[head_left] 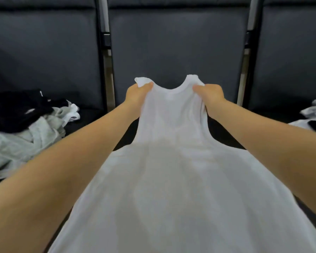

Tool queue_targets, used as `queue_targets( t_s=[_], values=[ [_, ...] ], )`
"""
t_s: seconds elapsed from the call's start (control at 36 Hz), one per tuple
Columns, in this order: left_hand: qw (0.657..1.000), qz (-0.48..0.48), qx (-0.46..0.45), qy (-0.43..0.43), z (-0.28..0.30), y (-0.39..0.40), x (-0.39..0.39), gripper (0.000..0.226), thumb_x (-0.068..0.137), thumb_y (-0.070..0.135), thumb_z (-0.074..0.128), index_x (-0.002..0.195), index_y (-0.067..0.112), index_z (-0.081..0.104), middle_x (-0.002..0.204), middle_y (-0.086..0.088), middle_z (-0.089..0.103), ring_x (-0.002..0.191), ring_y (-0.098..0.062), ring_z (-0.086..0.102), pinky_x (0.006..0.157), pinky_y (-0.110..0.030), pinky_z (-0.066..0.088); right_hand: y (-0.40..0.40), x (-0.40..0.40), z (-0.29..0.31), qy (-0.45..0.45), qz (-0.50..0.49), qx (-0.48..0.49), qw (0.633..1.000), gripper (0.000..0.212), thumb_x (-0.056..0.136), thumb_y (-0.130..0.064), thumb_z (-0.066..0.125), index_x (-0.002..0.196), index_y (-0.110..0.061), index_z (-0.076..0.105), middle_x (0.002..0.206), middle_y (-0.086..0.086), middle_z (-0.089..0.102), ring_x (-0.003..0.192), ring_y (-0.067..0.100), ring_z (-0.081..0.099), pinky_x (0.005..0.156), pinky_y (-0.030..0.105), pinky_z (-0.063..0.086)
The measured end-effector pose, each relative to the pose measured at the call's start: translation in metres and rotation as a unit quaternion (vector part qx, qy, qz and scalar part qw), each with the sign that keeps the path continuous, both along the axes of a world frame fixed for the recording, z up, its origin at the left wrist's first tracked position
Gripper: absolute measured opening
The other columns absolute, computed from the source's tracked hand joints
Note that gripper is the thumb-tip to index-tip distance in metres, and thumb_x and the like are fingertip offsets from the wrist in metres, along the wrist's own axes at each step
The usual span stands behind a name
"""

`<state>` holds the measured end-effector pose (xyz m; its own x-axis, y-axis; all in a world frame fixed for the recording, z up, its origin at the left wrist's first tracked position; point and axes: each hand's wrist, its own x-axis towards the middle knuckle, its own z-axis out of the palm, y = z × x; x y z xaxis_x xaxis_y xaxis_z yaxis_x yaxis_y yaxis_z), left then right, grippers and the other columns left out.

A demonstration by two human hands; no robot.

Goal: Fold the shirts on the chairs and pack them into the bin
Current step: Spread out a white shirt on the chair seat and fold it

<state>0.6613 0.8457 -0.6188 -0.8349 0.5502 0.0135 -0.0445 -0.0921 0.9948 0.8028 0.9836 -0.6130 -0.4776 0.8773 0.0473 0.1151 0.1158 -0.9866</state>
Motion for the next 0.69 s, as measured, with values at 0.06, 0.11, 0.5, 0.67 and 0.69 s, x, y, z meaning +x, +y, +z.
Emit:
queue_targets(
  t_s=[0.06,0.11,0.5,0.67,0.69],
  values=[
    [1.0,-0.001,0.018,0.009,0.018,-0.017,0.019,0.017,0.094,0.024,0.062,0.11,0.018,0.059,0.097,0.0,0.066,0.086,-0.017,0.065,0.069,-0.029,0.053,-0.014,0.023,0.018,0.016,0.015,-0.013,1.0,0.006,0.088,-0.019,0.064,0.087,-0.015,0.06,0.092,0.004,0.064,0.096,0.026,0.065,0.093,0.041,0.053],
    [0.999,-0.014,0.021,0.028,0.031,-0.038,0.038,0.02,0.094,0.025,0.062,0.112,0.018,0.06,0.1,0.0,0.067,0.091,-0.017,0.066,0.075,-0.03,0.054,-0.029,0.045,0.03,0.032,0.034,-0.007,0.999,0.006,0.088,-0.018,0.065,0.085,-0.019,0.059,0.097,0.005,0.066,0.096,0.026,0.065,0.094,0.044,0.052],
    [0.73,-0.3,-0.389,0.476,-0.03,-0.186,0.115,0.021,0.081,0.052,0.065,0.085,0.032,0.06,0.092,0.017,0.056,0.092,-0.002,0.051,0.086,-0.028,0.046,-0.099,0.184,-0.039,-0.316,0.328,0.278,0.846,0.027,0.078,-0.037,0.075,0.072,-0.02,0.054,0.075,-0.013,0.051,0.068,0.006,0.048,0.068,0.023,0.042],
    [0.782,-0.292,-0.345,0.43,-0.039,-0.213,0.136,0.06,0.06,0.091,0.046,0.082,0.038,0.063,0.106,0.013,0.061,0.107,-0.003,0.052,0.098,-0.024,0.041,-0.11,0.205,-0.03,-0.301,0.348,0.207,0.863,0.022,0.086,-0.046,0.067,0.088,-0.025,0.073,0.098,-0.009,0.065,0.091,0.007,0.061,0.084,0.022,0.047],
    [0.794,-0.285,-0.337,0.418,-0.039,-0.216,0.138,0.062,0.06,0.093,0.044,0.082,0.039,0.064,0.106,0.014,0.062,0.107,-0.003,0.053,0.098,-0.022,0.041,-0.11,0.206,-0.03,-0.284,0.337,0.193,0.876,0.026,0.089,-0.044,0.063,0.086,-0.021,0.074,0.095,-0.007,0.068,0.089,0.009,0.062,0.083,0.023,0.047]
  ],
)
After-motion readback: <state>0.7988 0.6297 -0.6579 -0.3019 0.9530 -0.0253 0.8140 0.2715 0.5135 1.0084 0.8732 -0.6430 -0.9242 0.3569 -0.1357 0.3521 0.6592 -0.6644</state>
